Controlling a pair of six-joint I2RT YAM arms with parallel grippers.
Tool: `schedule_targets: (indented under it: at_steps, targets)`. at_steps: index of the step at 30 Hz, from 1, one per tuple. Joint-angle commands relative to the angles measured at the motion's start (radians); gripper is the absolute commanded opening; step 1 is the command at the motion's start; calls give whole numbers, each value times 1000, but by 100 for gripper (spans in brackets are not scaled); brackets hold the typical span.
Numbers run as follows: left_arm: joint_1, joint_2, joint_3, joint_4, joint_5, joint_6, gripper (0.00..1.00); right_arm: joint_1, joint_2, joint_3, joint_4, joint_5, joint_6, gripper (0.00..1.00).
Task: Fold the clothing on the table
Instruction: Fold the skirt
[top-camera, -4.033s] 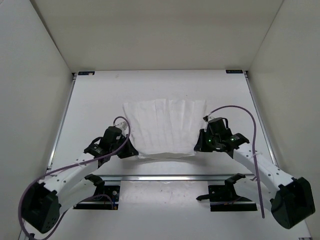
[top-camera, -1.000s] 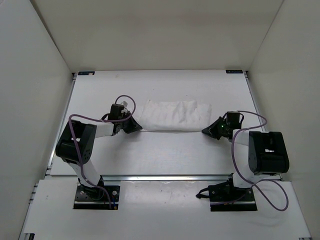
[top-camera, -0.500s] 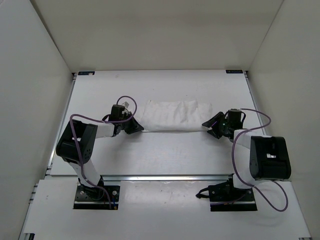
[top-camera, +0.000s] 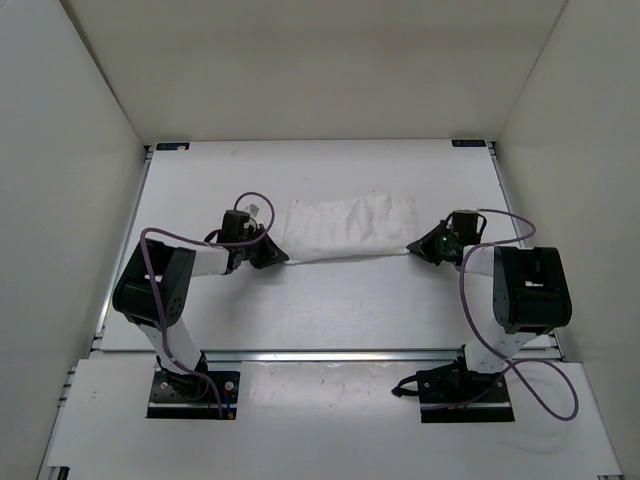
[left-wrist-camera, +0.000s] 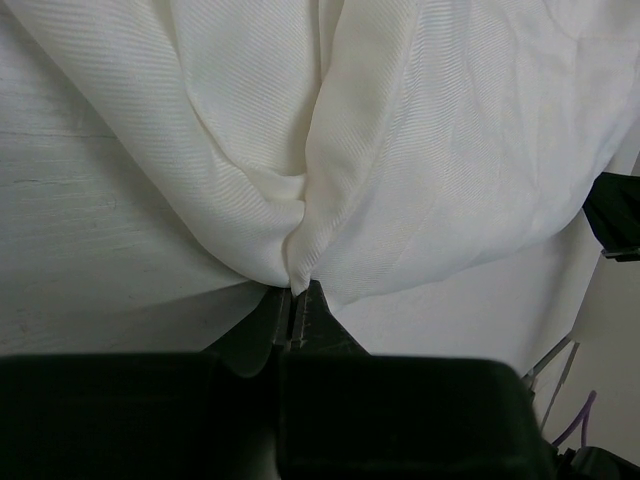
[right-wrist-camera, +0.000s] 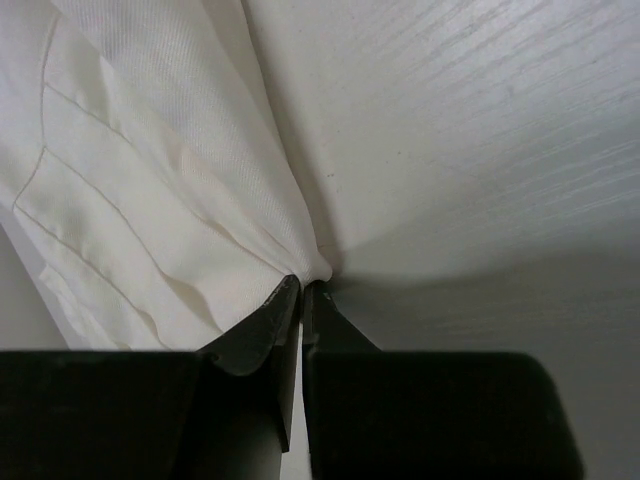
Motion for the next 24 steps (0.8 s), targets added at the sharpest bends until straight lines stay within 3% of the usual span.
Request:
schedule_targets:
  at_steps: [1, 5, 10, 16, 24]
  targets:
    - [-9, 26, -32, -53, 8, 33, 0, -18, 6, -1, -15, 28, -26, 0]
    - [-29, 18, -27, -59, 7, 28, 0, -34, -92, 29, -140, 67, -78, 0]
    - [-36, 7, -26, -59, 5, 23, 0, 55, -212, 184, -360, 205, -320, 0]
    - [-62, 20, -15, -42, 13, 17, 0, 208, -131, 390, -446, 138, -450, 1]
    - [-71, 33, 4, -54, 5, 11, 0, 523, 8, 598, -440, 202, -514, 0]
